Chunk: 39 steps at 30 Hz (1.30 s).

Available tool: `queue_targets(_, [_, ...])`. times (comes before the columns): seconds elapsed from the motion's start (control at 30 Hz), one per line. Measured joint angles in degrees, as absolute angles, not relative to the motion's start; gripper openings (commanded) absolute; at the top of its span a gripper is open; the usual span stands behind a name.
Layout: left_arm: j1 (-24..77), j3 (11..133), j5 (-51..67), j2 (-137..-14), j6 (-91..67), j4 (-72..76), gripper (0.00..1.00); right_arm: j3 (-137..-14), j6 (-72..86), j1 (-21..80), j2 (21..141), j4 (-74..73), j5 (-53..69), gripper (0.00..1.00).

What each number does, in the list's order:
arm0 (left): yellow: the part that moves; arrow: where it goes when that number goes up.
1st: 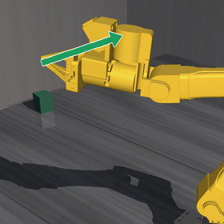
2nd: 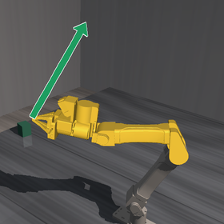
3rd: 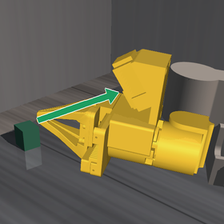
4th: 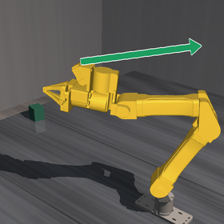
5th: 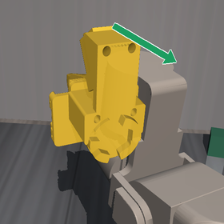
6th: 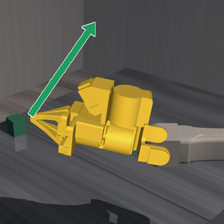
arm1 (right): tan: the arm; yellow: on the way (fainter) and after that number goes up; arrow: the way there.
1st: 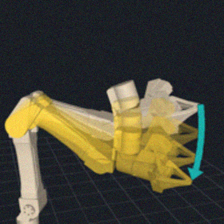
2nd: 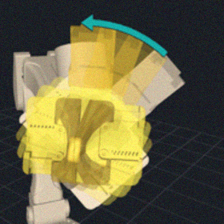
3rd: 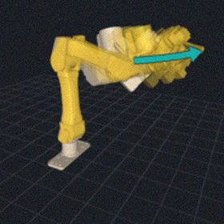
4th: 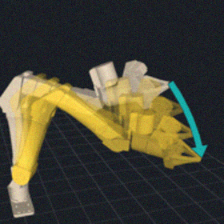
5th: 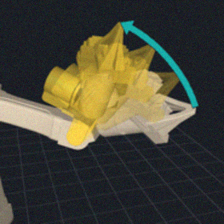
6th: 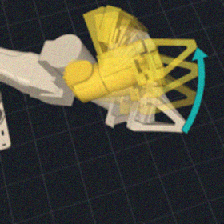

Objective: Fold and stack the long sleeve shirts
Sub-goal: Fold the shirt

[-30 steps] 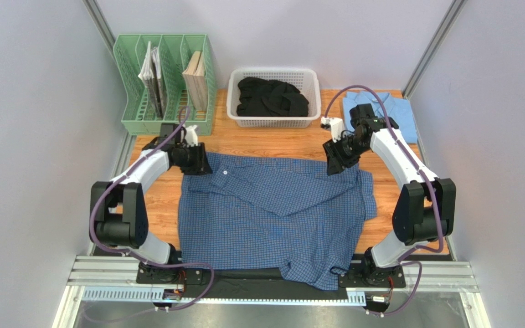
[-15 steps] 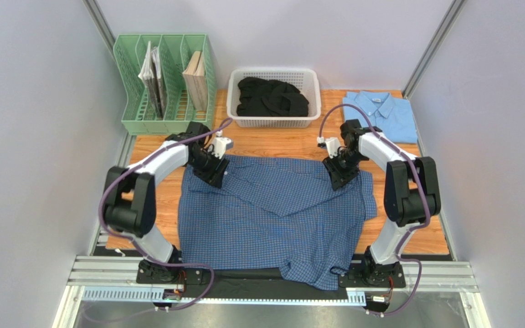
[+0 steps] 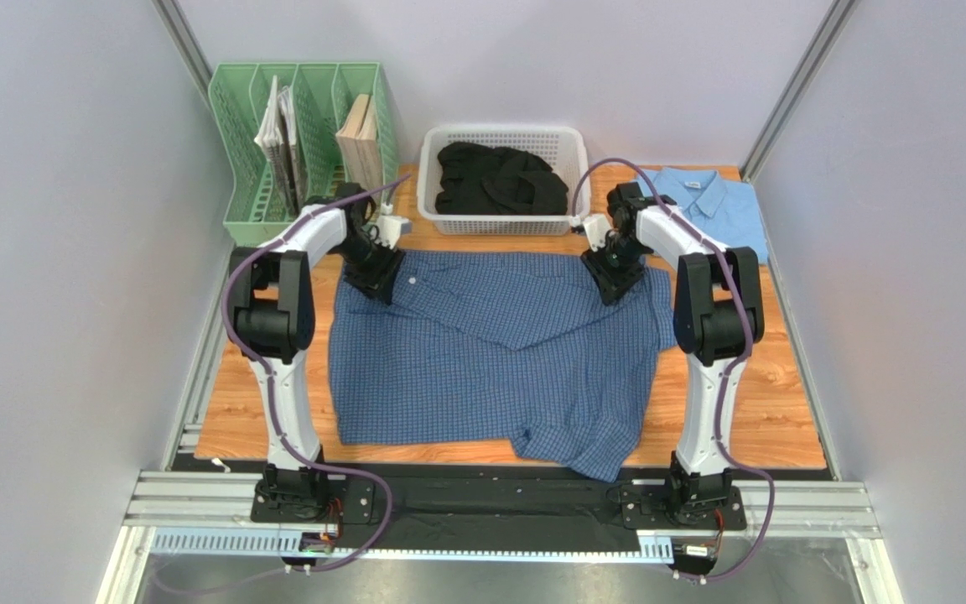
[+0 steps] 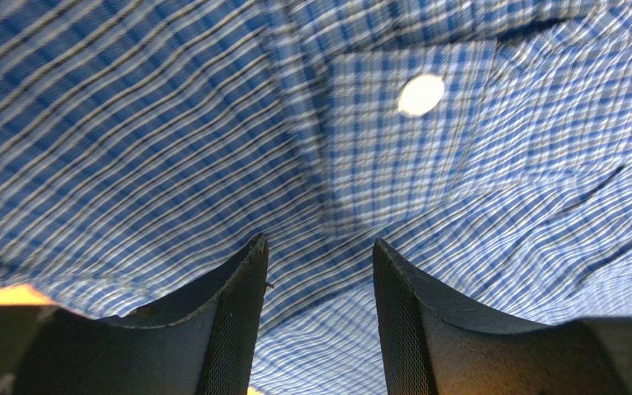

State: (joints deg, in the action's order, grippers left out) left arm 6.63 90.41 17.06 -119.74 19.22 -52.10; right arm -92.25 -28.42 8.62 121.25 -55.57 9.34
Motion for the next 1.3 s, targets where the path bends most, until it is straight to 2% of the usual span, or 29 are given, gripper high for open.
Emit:
queue_targets(0.13, [4.8,90.8,20.5,-118.7,21.8,-52.4,0.63,-95.6,-30.7,8.3,122.3,-55.2,11.0,0.60])
queue_targets(0.17, [4.6,88.9,22.5,-116.6,22.9,-51.9,0.68,-95.0,-31.4,8.0,121.5,-55.4,12.0,0.61])
queue_targets(0.23, [5.4,82.7,27.2,-109.1,26.4,-52.1,0.71,-89.4,-34.5,6.8,116.1,-55.3,15.7,0.63])
queue_targets(0.33, [10.4,71.1,32.6,-92.5,31.6,-50.9,0.73,-78.1,-40.5,4.5,101.6,-58.3,21.1,0.65])
queue_targets(0.43, [19.3,61.0,37.8,-75.5,37.4,-49.7,0.73,-66.8,-49.1,2.4,80.0,-61.3,25.7,0.65])
queue_targets(0.57, [22.3,52.9,39.8,-67.8,44.2,-50.1,0.71,-56.3,-60.3,4.8,56.1,-67.4,31.3,0.61])
queue_targets(0.67, [22.8,48.3,37.2,-68.8,49.0,-50.2,0.69,-49.1,-65.2,11.8,47.7,-71.0,32.2,0.61])
queue_targets(0.8, [25.3,42.7,31.3,-68.9,56.2,-52.4,0.70,-40.0,-65.8,27.0,47.3,-71.0,29.4,0.62])
queue_targets(0.93, [26.3,39.8,26.0,-69.0,60.9,-54.3,0.71,-36.6,-63.4,37.2,52.2,-67.8,26.0,0.63])
queue_targets(1.13, [26.3,36.7,19.1,-72.1,66.3,-55.0,0.70,-32.1,-61.5,43.6,57.7,-60.6,21.6,0.58])
queue_targets(1.3, [26.4,35.3,16.9,-70.8,70.9,-56.3,0.69,-30.2,-61.3,46.2,57.6,-58.8,19.5,0.59])
